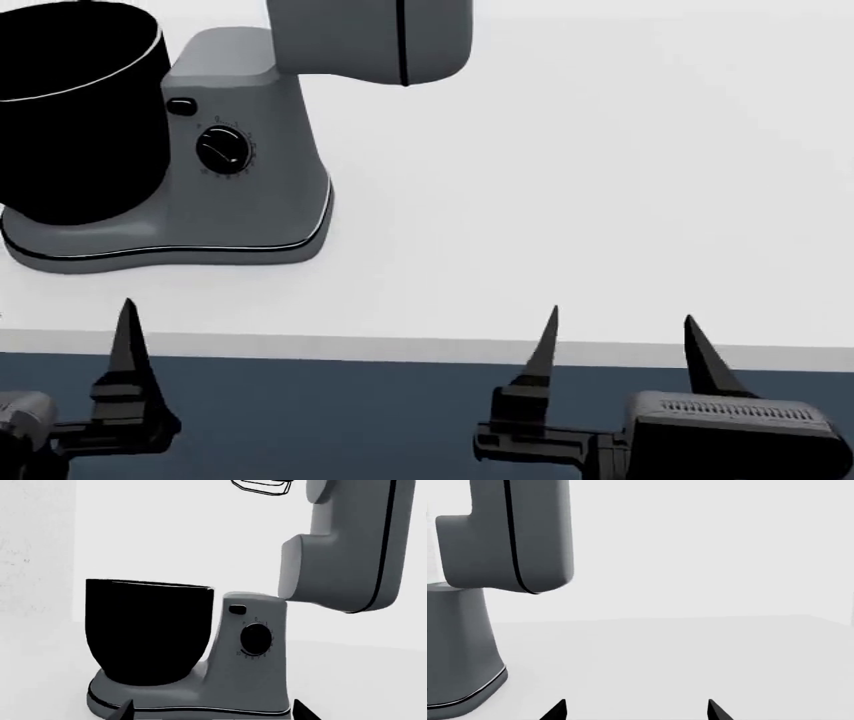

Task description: Close the stand mixer head.

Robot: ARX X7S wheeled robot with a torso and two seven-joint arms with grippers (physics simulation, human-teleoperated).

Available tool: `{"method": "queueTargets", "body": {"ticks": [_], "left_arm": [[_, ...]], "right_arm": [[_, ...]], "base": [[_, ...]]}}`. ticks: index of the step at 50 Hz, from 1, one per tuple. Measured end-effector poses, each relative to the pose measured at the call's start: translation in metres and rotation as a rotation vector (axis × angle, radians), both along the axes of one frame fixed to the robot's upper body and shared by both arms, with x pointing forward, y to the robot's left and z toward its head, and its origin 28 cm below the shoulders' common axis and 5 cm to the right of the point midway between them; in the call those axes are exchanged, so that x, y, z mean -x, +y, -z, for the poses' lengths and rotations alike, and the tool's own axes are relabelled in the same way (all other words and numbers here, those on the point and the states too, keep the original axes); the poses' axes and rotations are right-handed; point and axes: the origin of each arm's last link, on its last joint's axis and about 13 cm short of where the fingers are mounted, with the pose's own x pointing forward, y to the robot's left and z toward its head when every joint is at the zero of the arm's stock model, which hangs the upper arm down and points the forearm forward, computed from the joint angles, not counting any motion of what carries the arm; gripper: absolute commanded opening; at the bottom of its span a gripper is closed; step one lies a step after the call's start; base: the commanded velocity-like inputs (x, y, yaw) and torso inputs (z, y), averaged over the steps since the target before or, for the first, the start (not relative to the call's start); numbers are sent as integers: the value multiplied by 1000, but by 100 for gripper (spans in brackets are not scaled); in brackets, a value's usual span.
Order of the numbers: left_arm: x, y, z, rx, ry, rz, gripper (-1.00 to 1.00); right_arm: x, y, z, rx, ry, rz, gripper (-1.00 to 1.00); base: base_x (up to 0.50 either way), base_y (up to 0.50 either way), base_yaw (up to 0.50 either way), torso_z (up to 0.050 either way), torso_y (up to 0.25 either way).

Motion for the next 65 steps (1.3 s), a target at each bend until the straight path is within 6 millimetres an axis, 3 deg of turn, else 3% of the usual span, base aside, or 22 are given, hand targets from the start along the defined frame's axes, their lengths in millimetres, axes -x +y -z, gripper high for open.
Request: {"method": "queueTargets", "body": {"ticks": [6, 15, 22, 39, 49, 65], "left_arm": [[-6, 4, -23, 3, -71, -16, 100], [-8, 10, -38, 39, -109, -42, 100], [-9, 16, -46, 62, -128, -67, 100], [-8, 22, -54, 78, -160, -100, 100], [-4, 26, -63, 121, -183, -108, 100], [1, 31, -74, 159, -216, -120, 100]], "right_arm": [[0, -5, -24, 13, -43, 7, 100], [4, -10, -40, 45, -61, 41, 100], [7, -11, -46, 65, -72, 47, 100], [13, -11, -52, 59, -118, -6, 100], [17, -11, -59, 35, -134, -3, 100], [32, -53, -127, -1, -153, 174, 100]], "base": [[38, 113, 0, 50, 0], [190, 500, 0, 16, 0], [253, 463, 0, 0, 0], [495, -13, 0, 0, 0], [0, 0, 0, 0, 0], [0, 0, 0, 0, 0]]}}
